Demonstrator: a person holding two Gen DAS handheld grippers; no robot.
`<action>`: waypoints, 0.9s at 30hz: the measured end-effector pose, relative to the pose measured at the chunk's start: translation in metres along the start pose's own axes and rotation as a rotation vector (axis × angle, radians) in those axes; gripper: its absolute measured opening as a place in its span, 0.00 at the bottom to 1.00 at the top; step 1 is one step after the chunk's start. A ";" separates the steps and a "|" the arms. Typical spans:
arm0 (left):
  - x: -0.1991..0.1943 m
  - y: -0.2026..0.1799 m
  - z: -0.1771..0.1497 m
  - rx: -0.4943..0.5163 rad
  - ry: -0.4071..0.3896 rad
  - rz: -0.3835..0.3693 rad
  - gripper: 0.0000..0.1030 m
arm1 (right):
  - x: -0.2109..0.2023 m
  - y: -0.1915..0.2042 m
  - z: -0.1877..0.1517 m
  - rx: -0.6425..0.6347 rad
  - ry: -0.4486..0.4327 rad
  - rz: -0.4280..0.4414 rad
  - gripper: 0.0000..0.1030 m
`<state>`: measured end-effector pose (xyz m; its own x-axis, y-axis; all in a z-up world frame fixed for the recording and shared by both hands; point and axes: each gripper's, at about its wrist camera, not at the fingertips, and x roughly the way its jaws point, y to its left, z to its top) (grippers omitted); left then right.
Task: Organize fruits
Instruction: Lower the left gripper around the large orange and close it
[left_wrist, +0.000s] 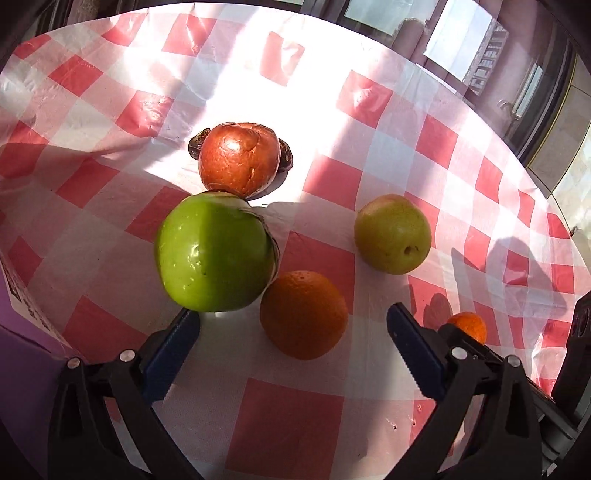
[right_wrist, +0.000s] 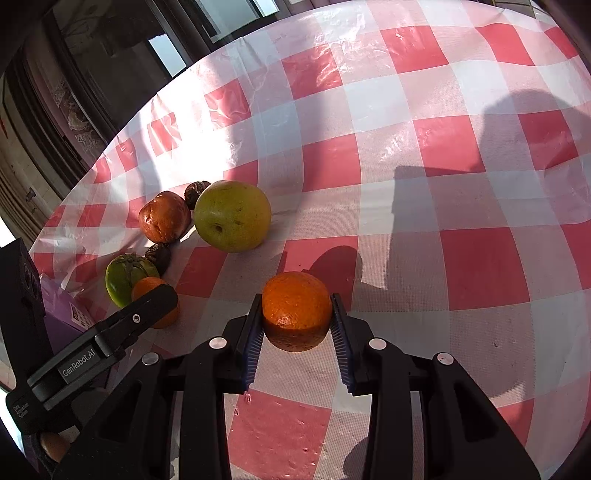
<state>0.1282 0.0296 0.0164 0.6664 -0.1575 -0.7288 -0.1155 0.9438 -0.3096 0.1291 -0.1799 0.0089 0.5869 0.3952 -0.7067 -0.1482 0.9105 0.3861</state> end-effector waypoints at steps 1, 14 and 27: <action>0.001 -0.003 0.000 0.017 0.005 -0.015 0.98 | 0.000 0.000 0.000 0.000 0.000 0.002 0.35; 0.009 -0.029 -0.002 0.135 0.015 -0.048 0.62 | -0.001 -0.002 0.000 0.014 0.001 0.012 0.34; 0.013 -0.048 -0.012 0.305 0.039 0.129 0.51 | -0.003 -0.004 0.000 0.029 -0.007 0.014 0.34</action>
<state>0.1331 -0.0215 0.0145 0.6310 -0.0361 -0.7749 0.0329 0.9993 -0.0198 0.1279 -0.1847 0.0097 0.5902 0.4069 -0.6973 -0.1330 0.9009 0.4132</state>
